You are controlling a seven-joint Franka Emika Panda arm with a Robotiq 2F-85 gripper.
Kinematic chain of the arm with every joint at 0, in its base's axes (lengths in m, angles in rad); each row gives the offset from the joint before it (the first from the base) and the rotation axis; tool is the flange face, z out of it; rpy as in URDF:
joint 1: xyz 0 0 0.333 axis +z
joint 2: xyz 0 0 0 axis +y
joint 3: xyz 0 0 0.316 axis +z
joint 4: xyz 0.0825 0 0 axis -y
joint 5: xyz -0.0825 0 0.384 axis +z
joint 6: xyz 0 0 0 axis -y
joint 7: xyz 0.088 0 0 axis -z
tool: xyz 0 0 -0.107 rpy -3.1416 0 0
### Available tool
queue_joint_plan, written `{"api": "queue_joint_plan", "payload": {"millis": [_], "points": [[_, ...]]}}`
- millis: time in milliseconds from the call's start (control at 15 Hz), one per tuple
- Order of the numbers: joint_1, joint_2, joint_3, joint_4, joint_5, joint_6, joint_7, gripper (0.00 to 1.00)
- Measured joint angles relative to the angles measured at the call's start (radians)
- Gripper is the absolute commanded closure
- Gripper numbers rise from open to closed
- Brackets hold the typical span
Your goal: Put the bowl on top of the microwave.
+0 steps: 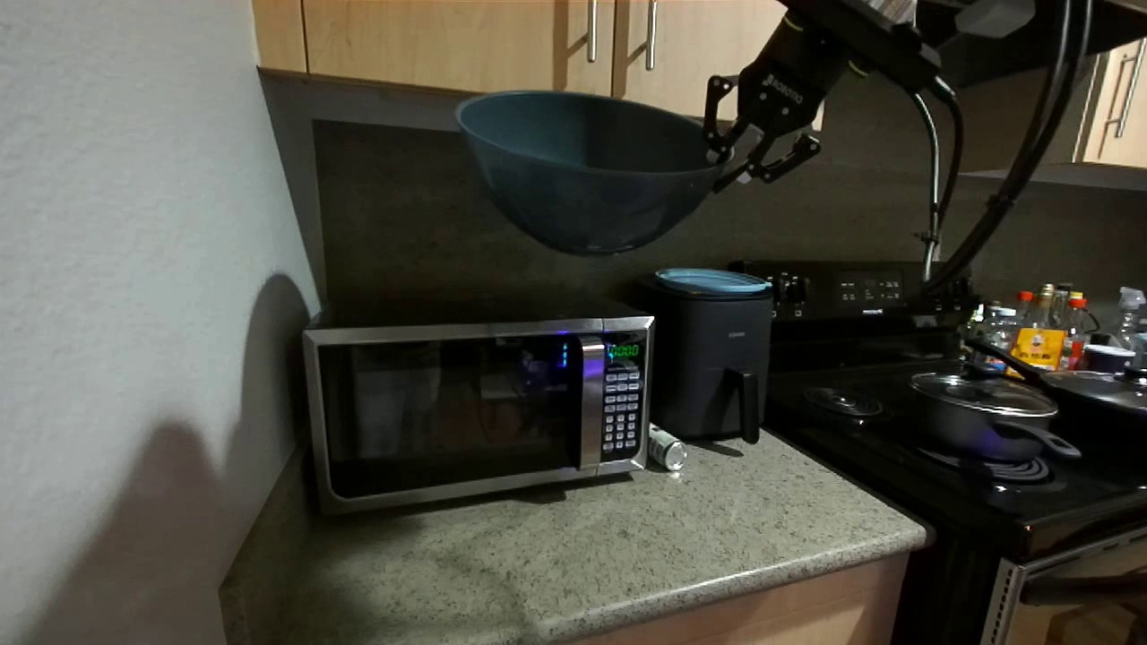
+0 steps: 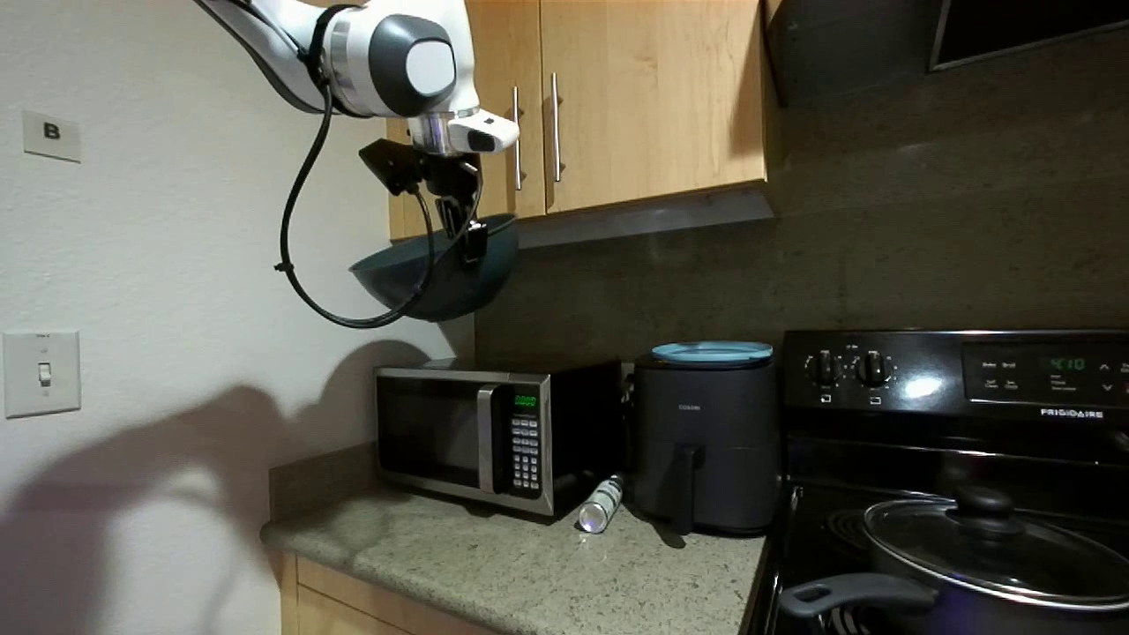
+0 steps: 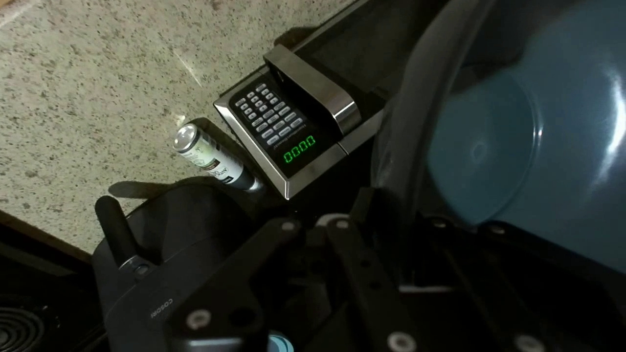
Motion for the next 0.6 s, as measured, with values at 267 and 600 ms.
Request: {"api": "queue_joint_plan", "payload": {"millis": [267,600], "points": [[-0.001,0.007,0.0,0.006,0.0,0.0,0.002,0.97],[-0.002,0.056,-0.009,0.009,0.0,0.001,0.002,0.97]]}}
